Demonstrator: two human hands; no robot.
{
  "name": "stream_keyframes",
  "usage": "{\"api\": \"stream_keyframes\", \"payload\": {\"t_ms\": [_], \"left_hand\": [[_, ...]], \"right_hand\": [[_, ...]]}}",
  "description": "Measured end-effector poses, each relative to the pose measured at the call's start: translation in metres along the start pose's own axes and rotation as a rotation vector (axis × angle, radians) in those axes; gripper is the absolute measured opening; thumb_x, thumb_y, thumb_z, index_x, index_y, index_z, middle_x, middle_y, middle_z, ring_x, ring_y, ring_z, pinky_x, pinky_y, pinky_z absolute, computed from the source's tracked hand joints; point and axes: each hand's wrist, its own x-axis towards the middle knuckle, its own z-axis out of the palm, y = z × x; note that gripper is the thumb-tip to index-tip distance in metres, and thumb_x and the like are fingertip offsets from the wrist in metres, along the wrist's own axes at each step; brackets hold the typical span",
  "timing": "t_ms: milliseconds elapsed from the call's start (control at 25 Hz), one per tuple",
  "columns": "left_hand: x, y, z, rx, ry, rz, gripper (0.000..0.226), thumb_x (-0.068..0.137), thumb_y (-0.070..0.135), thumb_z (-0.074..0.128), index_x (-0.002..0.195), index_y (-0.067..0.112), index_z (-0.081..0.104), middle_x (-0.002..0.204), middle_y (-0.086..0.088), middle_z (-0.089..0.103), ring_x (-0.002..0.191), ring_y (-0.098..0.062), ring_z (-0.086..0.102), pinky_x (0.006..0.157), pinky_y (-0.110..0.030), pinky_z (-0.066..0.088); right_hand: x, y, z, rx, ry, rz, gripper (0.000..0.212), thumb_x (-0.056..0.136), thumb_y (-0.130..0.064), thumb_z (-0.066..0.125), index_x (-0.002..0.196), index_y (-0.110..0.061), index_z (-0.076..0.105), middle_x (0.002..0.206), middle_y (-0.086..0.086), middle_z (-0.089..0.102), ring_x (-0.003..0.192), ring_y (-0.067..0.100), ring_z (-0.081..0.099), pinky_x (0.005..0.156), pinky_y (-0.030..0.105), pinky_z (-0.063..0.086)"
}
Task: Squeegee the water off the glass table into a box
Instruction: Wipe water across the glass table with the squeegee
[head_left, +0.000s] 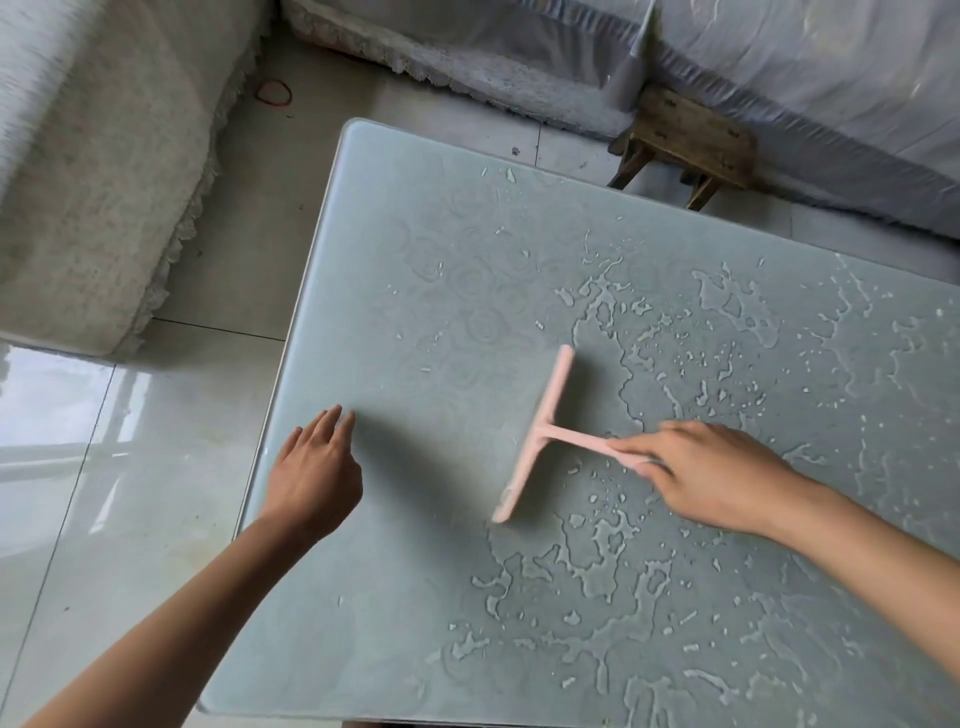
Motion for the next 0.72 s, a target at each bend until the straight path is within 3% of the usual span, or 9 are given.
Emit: {"api": "stream_keyframes", "payload": {"t_ms": [120, 200, 360, 560, 720], "left_hand": [[-0.015, 0.005, 0.002, 0.048, -0.066, -0.043, 0.059, 0.096, 0.017, 0.035, 0.151, 0.01, 0.017, 0.16, -0.01, 0.01, 0.148, -0.021, 0.01, 0.12, -0.035, 0.011], [-0.026, 0.006, 0.003, 0.071, -0.073, -0.053, 0.058, 0.096, 0.018, 0.034, 0.151, 0.009, 0.017, 0.16, -0.01, 0.008, 0.148, -0.021, 0.008, 0.12, -0.035, 0.011], [-0.048, 0.008, 0.011, 0.121, -0.106, -0.093, 0.056, 0.096, 0.019, 0.034, 0.15, 0.009, 0.021, 0.16, -0.011, 0.01, 0.147, -0.022, 0.011, 0.119, -0.036, 0.013], [-0.069, 0.005, 0.028, 0.203, -0.152, -0.076, 0.053, 0.097, 0.022, 0.033, 0.148, 0.011, 0.024, 0.16, -0.009, 0.012, 0.147, -0.021, 0.011, 0.118, -0.037, 0.012], [-0.08, 0.013, 0.048, 0.244, -0.187, -0.063, 0.06, 0.098, 0.025, 0.031, 0.152, 0.012, 0.01, 0.16, -0.007, 0.009, 0.147, -0.021, 0.007, 0.119, -0.04, 0.01]], "right_hand": [[-0.01, -0.006, -0.009, -0.074, 0.091, -0.044, 0.032, 0.097, -0.034, 0.038, 0.127, -0.042, 0.047, 0.092, -0.003, 0.052, 0.089, 0.025, 0.06, 0.074, 0.035, 0.049], [-0.007, -0.041, -0.003, -0.047, 0.124, -0.146, 0.031, 0.098, -0.032, 0.038, 0.127, -0.04, 0.047, 0.084, -0.005, 0.043, 0.084, 0.026, 0.056, 0.066, 0.033, 0.039], [0.003, -0.105, 0.026, -0.081, 0.124, -0.332, 0.037, 0.095, -0.021, 0.044, 0.13, -0.034, 0.047, 0.102, 0.007, 0.052, 0.094, 0.032, 0.058, 0.066, 0.032, 0.029], [-0.012, -0.047, 0.049, 0.007, 0.094, -0.214, 0.034, 0.099, -0.031, 0.036, 0.131, -0.039, 0.045, 0.104, 0.002, 0.053, 0.094, 0.028, 0.06, 0.073, 0.034, 0.043], [-0.041, 0.013, 0.044, -0.057, 0.062, -0.077, 0.035, 0.099, -0.035, 0.037, 0.132, -0.045, 0.043, 0.1, -0.004, 0.052, 0.088, 0.019, 0.06, 0.072, 0.034, 0.049]]}}
